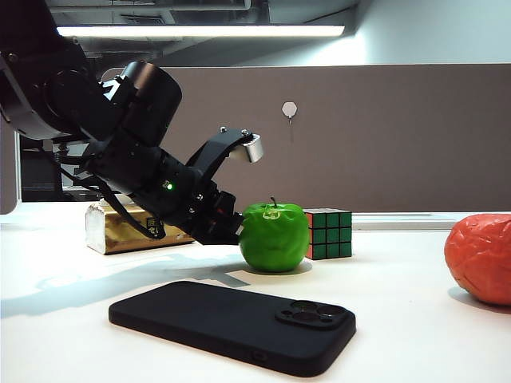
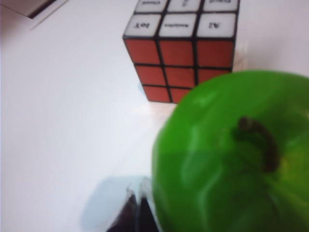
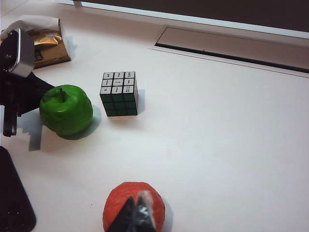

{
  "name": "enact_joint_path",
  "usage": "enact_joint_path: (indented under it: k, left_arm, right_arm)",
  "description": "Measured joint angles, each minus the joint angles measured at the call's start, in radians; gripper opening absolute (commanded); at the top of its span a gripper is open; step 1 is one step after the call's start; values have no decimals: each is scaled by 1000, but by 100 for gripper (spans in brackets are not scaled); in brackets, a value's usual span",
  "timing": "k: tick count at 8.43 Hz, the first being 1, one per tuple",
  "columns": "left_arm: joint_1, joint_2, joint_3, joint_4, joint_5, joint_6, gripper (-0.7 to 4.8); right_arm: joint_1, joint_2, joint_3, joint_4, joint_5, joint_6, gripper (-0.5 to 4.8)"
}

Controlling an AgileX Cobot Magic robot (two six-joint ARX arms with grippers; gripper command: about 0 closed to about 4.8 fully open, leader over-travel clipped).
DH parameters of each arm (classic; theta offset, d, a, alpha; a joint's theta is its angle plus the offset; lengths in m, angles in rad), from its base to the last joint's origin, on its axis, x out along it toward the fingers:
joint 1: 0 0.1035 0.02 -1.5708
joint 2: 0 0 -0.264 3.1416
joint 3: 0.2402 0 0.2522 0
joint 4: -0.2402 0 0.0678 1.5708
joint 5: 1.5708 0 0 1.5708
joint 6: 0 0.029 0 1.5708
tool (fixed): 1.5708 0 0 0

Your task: Move all the fruits on the tabletop near the face of the Rubik's cube that has the color most similar to each fruit.

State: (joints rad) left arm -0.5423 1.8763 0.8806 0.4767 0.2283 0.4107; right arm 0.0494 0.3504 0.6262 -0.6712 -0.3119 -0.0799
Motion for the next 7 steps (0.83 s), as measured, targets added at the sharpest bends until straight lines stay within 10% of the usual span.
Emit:
enact_joint_path:
  k: [6,7]
  left_arm:
    - [-109,-8,0,17,-2,0,-5]
    - [-97,-155,0,-89,-162,0,-5]
  right_arm:
    - [0,0,0,0,1,0,-1]
    - [0,0,0,0,1,0,-1]
